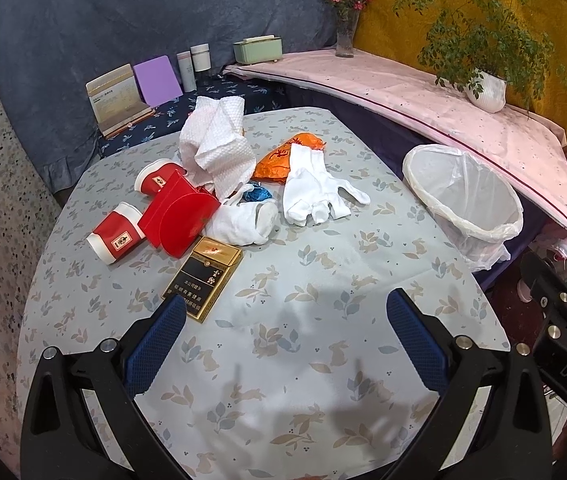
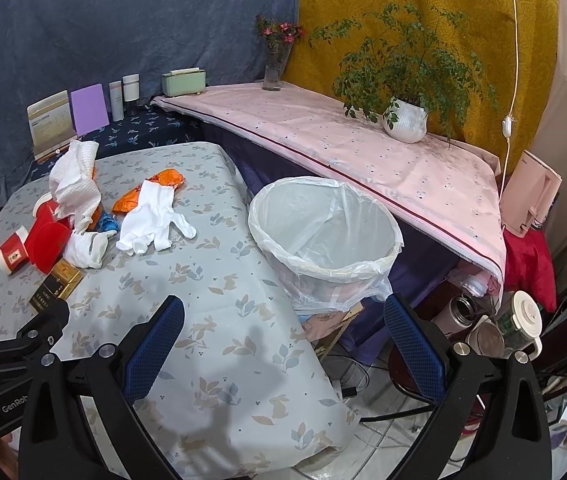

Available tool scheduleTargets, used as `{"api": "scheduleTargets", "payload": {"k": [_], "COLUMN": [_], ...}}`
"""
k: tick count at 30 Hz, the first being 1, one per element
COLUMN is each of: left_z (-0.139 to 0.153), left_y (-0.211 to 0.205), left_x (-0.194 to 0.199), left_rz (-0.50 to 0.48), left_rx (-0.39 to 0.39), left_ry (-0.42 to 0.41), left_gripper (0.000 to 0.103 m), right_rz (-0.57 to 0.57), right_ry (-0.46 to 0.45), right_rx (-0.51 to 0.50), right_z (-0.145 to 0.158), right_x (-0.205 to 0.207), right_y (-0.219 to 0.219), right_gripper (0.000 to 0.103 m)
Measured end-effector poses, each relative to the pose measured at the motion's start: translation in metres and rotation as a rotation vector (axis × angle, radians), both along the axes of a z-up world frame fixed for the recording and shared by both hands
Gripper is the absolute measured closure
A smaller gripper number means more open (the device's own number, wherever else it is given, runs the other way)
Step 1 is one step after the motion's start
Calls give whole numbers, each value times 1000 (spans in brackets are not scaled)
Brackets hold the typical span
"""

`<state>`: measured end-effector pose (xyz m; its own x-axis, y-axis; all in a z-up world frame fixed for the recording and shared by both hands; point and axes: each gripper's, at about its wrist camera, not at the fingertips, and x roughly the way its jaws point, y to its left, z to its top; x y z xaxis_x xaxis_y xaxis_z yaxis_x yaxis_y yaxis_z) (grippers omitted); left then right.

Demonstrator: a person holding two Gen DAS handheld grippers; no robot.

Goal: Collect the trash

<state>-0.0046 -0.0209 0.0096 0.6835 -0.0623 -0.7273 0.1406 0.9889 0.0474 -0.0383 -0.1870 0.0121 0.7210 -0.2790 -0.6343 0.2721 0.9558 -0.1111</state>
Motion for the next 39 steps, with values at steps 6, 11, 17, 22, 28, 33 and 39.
{"api": "scheduleTargets", "payload": {"k": [6, 11, 17, 22, 28, 33, 39], "left_z": [0, 1, -4, -10, -16, -23, -42], "left_y": [2, 1, 5, 12, 17, 22, 47], "left_x": [0, -1, 5, 13, 26, 39, 60], "left_rz": [-16, -41, -37, -16, -10, -15, 13], "left_rx": [-16, -14, -17, -24, -29, -23, -9], "left_ry": [-7, -31, -25, -16, 6, 20, 49], "left_gripper": [7, 7, 7, 7, 7, 7, 7], "right_rz": [-16, -30, -18, -6, 6, 20, 41], "right_ry": [-10, -21, -20, -5, 10, 13, 29], "right_rx": [0, -10, 4, 10, -7, -14, -24], "right_z": [0, 1, -1, -5, -9, -11, -19], "right_x": [0, 2, 7, 17, 31, 43, 65], "right_y": [-2, -1, 2, 6, 12, 15, 23], "right_gripper": [7, 7, 7, 7, 7, 7, 7]}}
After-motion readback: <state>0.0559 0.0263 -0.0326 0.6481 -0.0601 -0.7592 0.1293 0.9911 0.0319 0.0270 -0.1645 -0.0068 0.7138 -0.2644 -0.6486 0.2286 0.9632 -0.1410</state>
